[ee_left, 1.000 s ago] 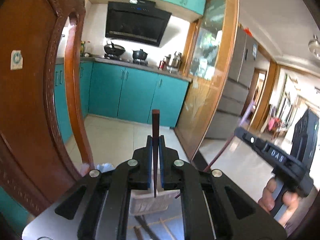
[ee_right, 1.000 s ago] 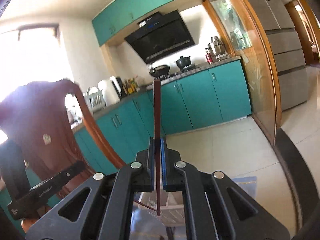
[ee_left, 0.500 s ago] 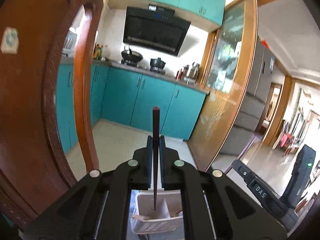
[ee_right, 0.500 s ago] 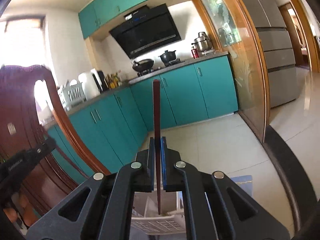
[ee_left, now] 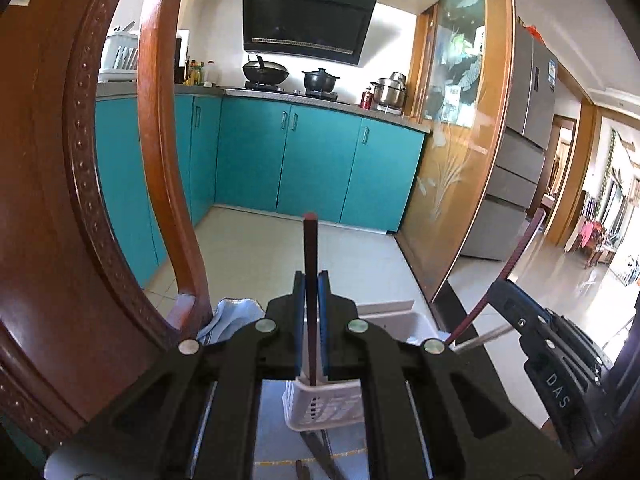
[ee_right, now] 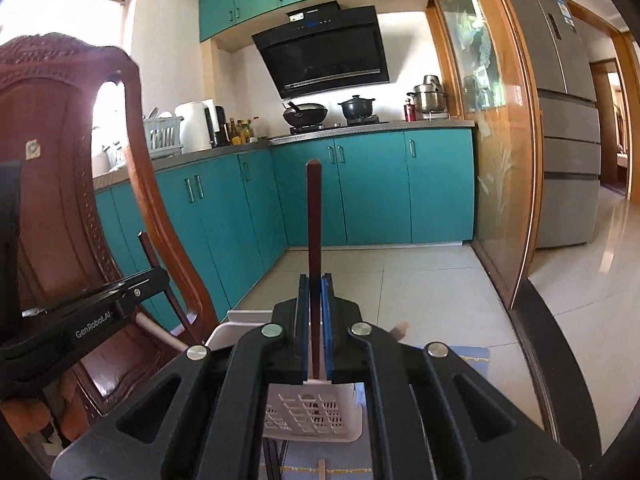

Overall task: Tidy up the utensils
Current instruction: 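Carry both held chopsticks over the white caddy, lower them in, open both tools, then grasp a pale chopstick on the cloth with the right tool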

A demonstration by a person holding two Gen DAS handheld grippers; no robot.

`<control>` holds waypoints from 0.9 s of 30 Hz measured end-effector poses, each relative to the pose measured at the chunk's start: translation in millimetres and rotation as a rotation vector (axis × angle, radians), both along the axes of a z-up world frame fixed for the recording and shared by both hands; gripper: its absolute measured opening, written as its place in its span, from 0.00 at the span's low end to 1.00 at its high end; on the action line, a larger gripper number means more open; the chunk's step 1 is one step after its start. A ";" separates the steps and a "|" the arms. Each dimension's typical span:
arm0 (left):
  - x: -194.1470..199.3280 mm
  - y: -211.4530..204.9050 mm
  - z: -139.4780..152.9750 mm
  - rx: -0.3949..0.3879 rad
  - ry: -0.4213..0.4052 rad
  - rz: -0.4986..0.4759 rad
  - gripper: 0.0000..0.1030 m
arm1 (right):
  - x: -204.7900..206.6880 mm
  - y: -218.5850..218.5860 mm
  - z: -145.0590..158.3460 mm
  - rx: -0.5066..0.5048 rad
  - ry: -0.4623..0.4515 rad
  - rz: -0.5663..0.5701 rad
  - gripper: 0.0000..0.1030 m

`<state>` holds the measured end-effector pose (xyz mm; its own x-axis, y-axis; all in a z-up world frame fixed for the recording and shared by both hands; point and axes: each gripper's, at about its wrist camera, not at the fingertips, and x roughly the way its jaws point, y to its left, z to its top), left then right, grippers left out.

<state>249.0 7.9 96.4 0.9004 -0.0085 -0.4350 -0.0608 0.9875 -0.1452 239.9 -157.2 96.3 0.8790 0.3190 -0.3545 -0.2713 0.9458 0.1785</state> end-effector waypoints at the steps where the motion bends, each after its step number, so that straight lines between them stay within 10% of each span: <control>1: -2.1 -1.1 -1.3 0.008 -0.002 0.000 0.07 | -1.1 0.3 0.0 -0.007 -0.006 0.001 0.06; 13: -35.6 1.3 -0.2 0.007 -0.080 -0.025 0.07 | -48.8 -26.1 7.9 0.043 -0.120 0.012 0.43; 19: -67.3 -0.6 6.9 0.018 -0.186 -0.042 0.24 | -88.3 -36.8 1.2 0.066 -0.171 0.076 0.50; 23: -89.0 0.0 3.0 0.059 -0.238 0.008 0.27 | -108.6 -24.5 -22.2 0.001 -0.092 0.147 0.50; 27: -103.0 9.1 -9.8 0.088 -0.217 0.048 0.30 | -97.8 5.4 -65.6 -0.134 0.182 0.283 0.50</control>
